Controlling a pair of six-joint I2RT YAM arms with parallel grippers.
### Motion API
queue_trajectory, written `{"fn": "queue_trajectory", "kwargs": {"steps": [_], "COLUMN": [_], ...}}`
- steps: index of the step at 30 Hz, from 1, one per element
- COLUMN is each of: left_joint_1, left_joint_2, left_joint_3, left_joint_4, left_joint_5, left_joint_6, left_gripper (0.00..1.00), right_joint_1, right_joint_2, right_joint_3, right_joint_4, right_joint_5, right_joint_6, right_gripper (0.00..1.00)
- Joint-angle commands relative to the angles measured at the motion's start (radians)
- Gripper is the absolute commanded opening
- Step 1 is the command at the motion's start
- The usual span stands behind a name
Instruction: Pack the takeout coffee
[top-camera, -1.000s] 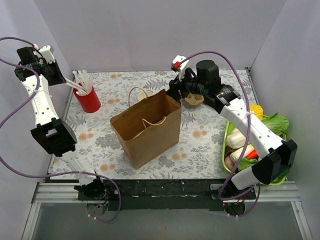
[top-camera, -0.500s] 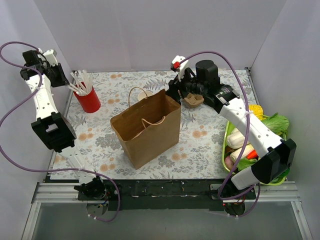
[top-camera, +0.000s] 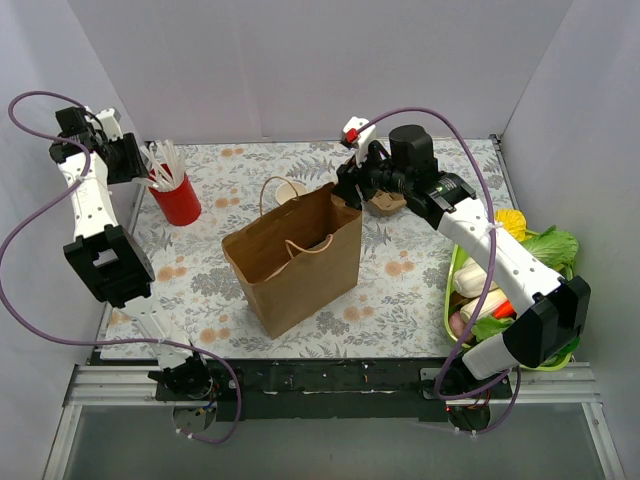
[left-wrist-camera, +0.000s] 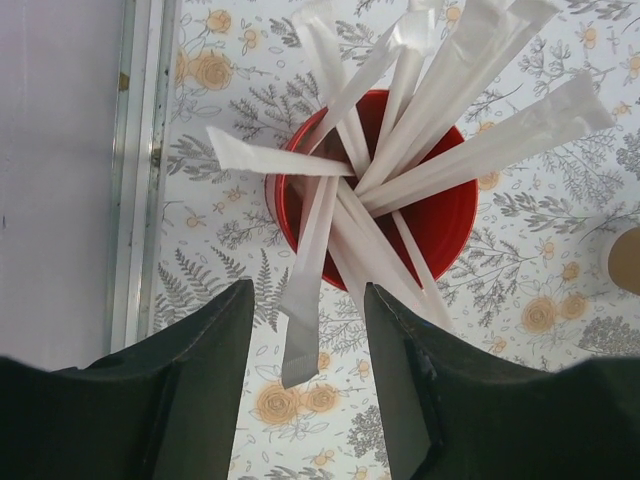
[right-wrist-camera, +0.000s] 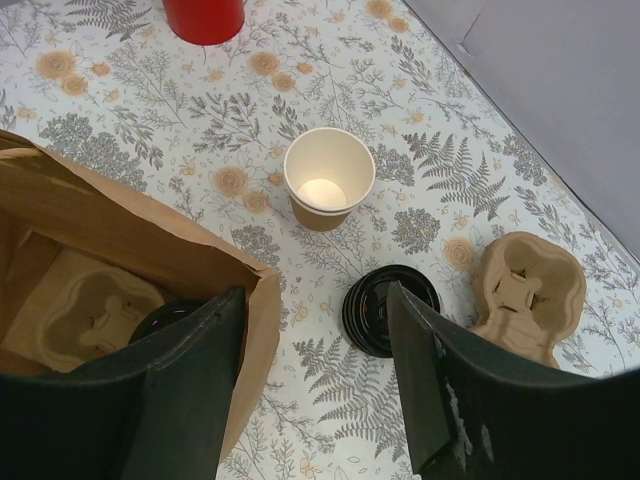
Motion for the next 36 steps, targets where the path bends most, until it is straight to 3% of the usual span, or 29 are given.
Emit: {"fn": "queue_trajectory", "kwargs": {"steps": [1,13,19,36], "left_joint_1": [-0.001,-0.001,-0.001,-0.001], "left_joint_2": [-0.104,-0.161,-0.134,-0.135], "left_joint_3": [-0.040,-0.044,-0.026,-0.046], "left_joint_4": [0.000,-0.019,-0.022,-0.027], "left_joint_5": [-0.065,-0.059,-0.044,-0.026], "left_joint_6": [0.005,0.018,0.018,0.027], "left_gripper": [0.47,0.42,0.26,0.29], "right_joint_1": [-0.008,-0.013,-0.013,-0.014], "right_joint_2": [0.014,0.023,0.028,0.033], "right_joint_3": [0.031,0.027,0.038,0.033], "right_joint_4": [0.014,0.017,0.017,0.025], "right_joint_5": [0.005,-0.001,0.000,-0.004], "right_joint_6": [-0.011,-0.005,-0.006,-0.001], "right_gripper": [0.66,0.66,0.66,0.66]}}
